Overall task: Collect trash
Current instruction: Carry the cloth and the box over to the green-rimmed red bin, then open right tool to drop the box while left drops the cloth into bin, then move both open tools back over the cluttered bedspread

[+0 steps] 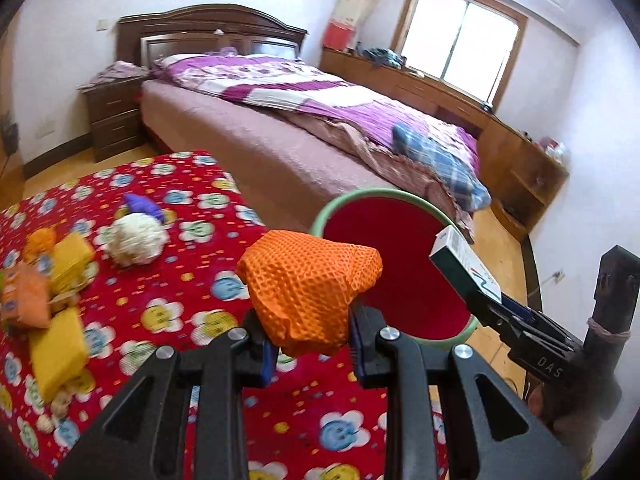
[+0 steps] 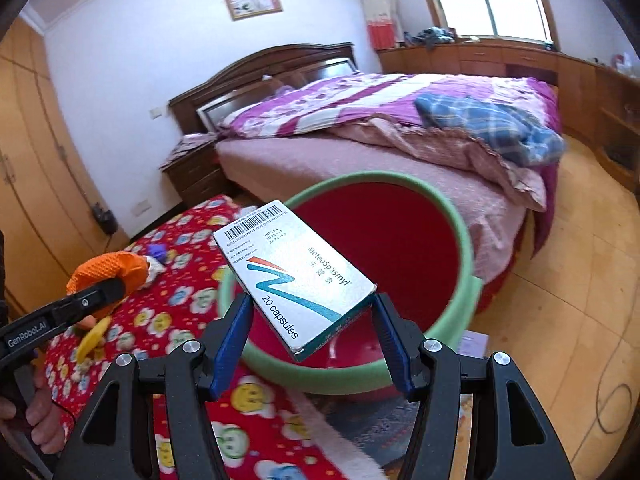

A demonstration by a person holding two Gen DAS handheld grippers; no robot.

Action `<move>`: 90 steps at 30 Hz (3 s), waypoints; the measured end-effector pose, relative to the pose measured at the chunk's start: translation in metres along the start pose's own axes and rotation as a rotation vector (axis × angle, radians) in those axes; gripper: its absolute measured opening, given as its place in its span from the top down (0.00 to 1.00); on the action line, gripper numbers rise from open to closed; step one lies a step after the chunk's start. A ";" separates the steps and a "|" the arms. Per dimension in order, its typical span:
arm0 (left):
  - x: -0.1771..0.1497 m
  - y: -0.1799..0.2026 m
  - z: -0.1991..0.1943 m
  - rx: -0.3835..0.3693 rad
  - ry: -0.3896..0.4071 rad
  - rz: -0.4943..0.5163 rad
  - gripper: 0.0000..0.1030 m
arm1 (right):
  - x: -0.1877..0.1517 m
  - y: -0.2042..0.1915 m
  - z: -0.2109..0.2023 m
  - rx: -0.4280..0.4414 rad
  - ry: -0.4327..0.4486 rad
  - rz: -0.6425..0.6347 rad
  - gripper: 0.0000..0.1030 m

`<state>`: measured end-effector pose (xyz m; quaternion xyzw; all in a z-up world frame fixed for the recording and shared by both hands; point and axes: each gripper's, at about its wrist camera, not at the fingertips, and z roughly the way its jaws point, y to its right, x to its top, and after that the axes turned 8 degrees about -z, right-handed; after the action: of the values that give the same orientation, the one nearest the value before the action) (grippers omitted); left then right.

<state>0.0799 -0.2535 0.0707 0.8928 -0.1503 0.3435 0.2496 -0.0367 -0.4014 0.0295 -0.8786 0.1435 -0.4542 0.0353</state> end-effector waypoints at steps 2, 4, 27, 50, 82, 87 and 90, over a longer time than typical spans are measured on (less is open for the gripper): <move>0.000 0.007 0.009 -0.011 -0.013 0.016 0.72 | -0.002 0.005 0.003 -0.017 -0.007 0.009 0.39; 0.000 0.015 0.019 -0.019 -0.029 0.039 0.72 | -0.002 0.010 0.005 -0.027 -0.013 0.017 0.39; -0.009 0.033 0.054 -0.042 -0.110 0.095 0.56 | -0.011 0.027 0.013 -0.021 -0.028 0.074 0.37; -0.019 -0.027 -0.011 0.081 -0.037 -0.039 0.56 | -0.011 -0.017 0.003 0.055 -0.030 0.017 0.37; -0.045 -0.155 -0.118 0.296 0.107 -0.324 0.56 | -0.007 -0.138 -0.002 0.199 -0.056 -0.153 0.29; -0.043 -0.179 -0.141 0.350 0.138 -0.355 0.56 | -0.004 -0.164 -0.001 0.229 -0.060 -0.188 0.29; -0.040 -0.195 -0.154 0.389 0.159 -0.366 0.56 | -0.002 -0.180 0.001 0.250 -0.061 -0.204 0.29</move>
<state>0.0539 -0.0036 0.0747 0.9065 0.1024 0.3840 0.1426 0.0028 -0.2289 0.0622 -0.8907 -0.0052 -0.4428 0.1024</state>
